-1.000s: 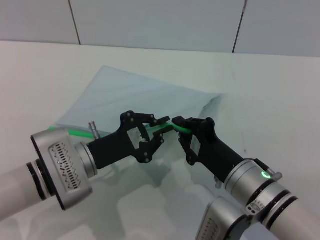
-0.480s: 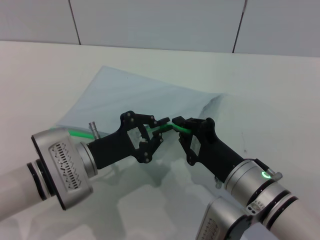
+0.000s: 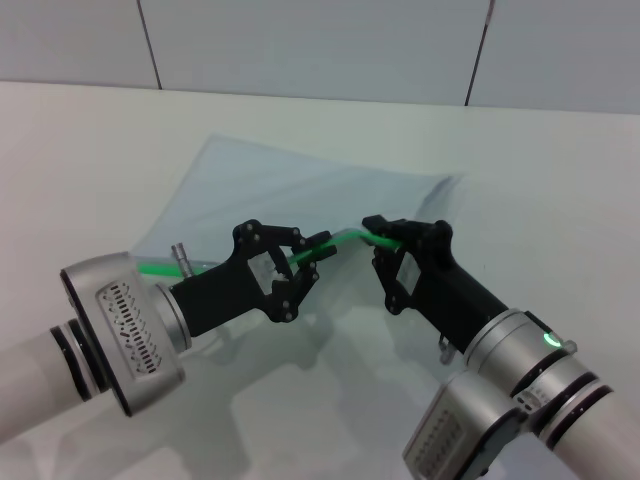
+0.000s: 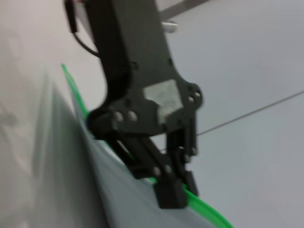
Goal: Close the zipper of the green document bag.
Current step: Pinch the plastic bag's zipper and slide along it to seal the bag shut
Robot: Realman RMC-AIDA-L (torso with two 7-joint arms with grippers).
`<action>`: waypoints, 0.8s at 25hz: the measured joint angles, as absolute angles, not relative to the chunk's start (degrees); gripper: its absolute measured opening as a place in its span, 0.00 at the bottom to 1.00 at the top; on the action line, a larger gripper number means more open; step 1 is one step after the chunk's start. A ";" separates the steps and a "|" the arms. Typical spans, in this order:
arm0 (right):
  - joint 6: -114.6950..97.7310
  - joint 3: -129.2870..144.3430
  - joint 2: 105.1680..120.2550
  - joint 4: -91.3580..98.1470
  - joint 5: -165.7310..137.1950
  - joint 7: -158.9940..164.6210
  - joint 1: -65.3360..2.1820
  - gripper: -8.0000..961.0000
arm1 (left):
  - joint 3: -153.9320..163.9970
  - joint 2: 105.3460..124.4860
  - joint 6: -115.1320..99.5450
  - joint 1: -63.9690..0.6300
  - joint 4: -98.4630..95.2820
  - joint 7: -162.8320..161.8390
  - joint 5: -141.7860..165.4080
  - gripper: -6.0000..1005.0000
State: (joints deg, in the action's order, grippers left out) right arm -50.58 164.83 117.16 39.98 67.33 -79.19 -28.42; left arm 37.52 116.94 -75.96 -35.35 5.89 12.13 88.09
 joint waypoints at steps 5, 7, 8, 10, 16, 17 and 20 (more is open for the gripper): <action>-53.55 164.44 117.13 38.34 68.25 -76.70 -28.36 0.14 | 37.42 116.83 -75.92 -34.83 5.64 12.09 87.95 0.09; -54.81 164.39 117.08 37.68 69.66 -76.46 -28.34 0.14 | 37.33 116.79 -75.91 -34.55 5.51 12.09 87.41 0.10; -55.60 164.37 117.03 37.33 70.52 -76.42 -28.33 0.14 | 37.33 116.78 -75.91 -34.47 5.50 12.09 87.16 0.10; -57.24 164.36 117.00 36.47 72.02 -76.21 -28.29 0.14 | 37.33 116.72 -75.91 -34.22 5.49 12.09 86.69 0.10; -62.48 164.35 116.98 32.06 73.74 -70.41 -28.22 0.15 | 37.35 116.61 -75.91 -33.62 5.38 12.11 85.67 0.10; -63.34 164.35 116.98 31.23 73.95 -69.05 -28.17 0.15 | 37.35 116.58 -75.92 -33.46 5.35 12.14 85.40 0.10; -65.30 164.35 116.98 29.71 75.15 -66.70 -27.92 0.15 | 37.36 116.55 -75.92 -33.00 5.10 12.55 84.21 0.10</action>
State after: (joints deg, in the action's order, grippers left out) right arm -65.30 164.35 116.98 29.71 75.15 -66.70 -27.92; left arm 37.36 116.55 -75.92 -33.00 5.10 12.55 84.21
